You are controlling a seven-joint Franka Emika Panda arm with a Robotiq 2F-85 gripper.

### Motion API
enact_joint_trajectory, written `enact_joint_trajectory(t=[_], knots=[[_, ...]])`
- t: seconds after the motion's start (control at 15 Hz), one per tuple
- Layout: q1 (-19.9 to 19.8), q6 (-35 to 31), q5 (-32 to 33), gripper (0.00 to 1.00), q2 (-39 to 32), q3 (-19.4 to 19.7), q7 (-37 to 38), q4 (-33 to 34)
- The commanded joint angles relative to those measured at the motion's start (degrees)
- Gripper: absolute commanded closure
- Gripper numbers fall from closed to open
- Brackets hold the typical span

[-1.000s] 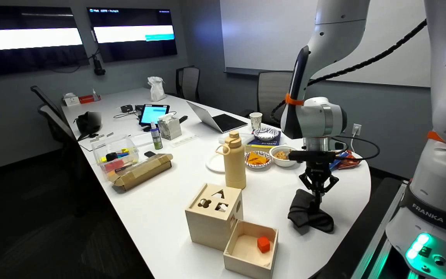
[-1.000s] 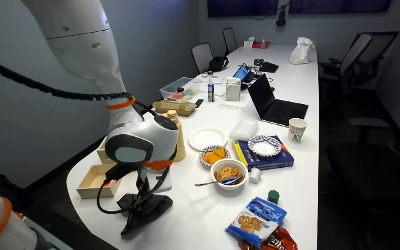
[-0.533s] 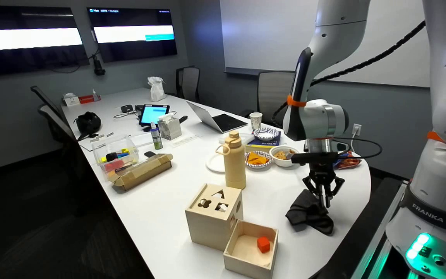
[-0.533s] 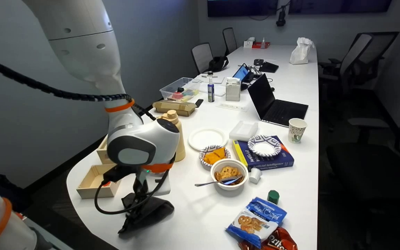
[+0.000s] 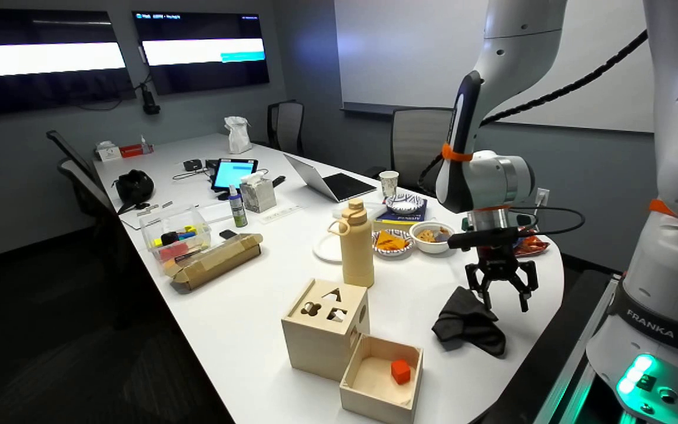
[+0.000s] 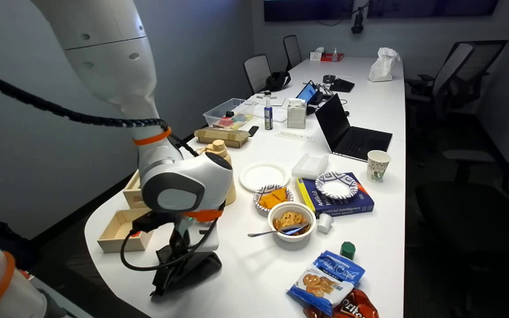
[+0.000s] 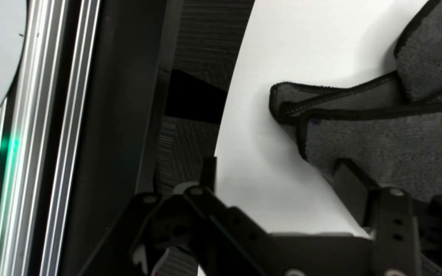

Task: Fold the grey towel twice, then use it to wipe the table

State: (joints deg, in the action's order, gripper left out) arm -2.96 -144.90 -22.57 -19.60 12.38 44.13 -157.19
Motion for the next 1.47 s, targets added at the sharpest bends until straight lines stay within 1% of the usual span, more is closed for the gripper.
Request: enact_joint_trajectory(t=[0.0,0.07,0.2,0.33,0.53,0.73,1.07,1.27,1.4], knots=[[0.9,-0.3,3.3,0.00,4.6,1.2,3.4,-1.2],[1.2,-1.4,3.7,0.00,6.7,1.0,3.6,-2.6],[1.4,-1.8,4.1,0.00,7.2,0.1,3.5,-0.7],[1.8,-4.0,3.8,0.00,9.5,-1.5,2.8,-1.8],[1.4,-5.5,0.4,0.00,9.2,-5.1,0.4,-1.1],[0.6,-8.0,-5.5,0.00,6.8,-9.1,-3.2,-0.4],[-1.6,-15.3,-19.2,0.00,1.8,-15.0,-14.2,0.0],[-3.7,-19.8,-25.3,0.00,-0.7,-17.2,-19.7,-0.1],[-5.0,-21.3,-27.4,0.00,-2.5,-18.2,-22.2,0.4]])
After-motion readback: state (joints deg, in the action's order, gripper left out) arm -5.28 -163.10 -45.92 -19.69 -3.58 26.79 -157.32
